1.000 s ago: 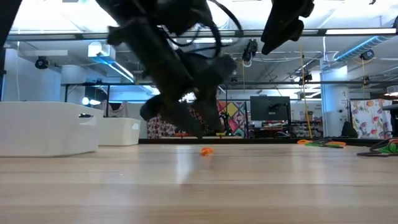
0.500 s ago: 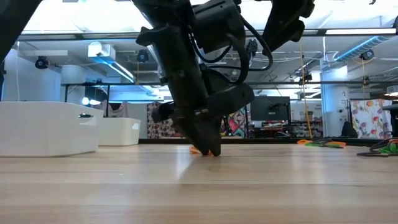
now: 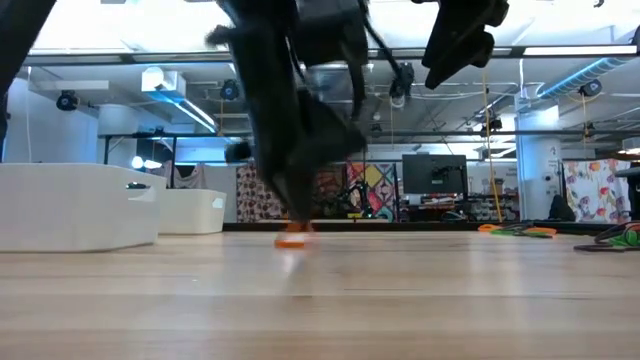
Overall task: Sort rubber bands into baskets
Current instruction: Put the orange rubber band into the middle white bin
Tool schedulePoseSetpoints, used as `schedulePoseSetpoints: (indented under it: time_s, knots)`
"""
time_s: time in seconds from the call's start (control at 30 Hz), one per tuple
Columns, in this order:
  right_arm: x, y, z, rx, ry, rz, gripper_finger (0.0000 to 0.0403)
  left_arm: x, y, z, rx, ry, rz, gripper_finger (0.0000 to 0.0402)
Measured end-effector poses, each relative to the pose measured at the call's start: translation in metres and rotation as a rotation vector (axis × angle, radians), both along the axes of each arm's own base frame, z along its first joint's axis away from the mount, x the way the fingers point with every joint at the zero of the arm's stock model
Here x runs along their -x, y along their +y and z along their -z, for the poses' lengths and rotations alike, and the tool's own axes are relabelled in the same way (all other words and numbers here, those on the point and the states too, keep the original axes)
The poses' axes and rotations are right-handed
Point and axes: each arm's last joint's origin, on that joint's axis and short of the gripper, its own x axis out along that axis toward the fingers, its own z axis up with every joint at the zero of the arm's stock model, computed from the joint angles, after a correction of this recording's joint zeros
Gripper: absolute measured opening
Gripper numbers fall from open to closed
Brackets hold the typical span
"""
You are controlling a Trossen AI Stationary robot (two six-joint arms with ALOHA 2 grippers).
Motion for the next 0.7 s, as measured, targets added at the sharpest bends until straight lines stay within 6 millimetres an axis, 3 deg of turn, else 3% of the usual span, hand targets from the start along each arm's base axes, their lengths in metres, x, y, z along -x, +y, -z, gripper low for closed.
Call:
schedulePoseSetpoints:
  time_s: [0.3, 0.47, 0.57, 0.7]
  knots:
    - [0.002, 0.0, -0.002, -0.012, -0.002, 0.015, 0.0206, 0.059, 0.011, -0.103, -0.089, -0.096, -0.076, 0.0]
    - [0.002, 0.0, -0.002, -0.013, -0.006, 0.015, 0.0206, 0.105, 0.015, -0.139, -0.031, -0.056, -0.091, 0.0]
    - [0.002, 0.001, -0.002, -0.052, -0.009, 0.029, 0.0206, 0.135, 0.016, -0.145, 0.075, 0.029, -0.087, 0.0]
    - [0.0, 0.004, -0.003, -0.123, -0.029, 0.032, 0.0206, 0.166, 0.017, -0.125, 0.151, 0.158, -0.141, 0.0]
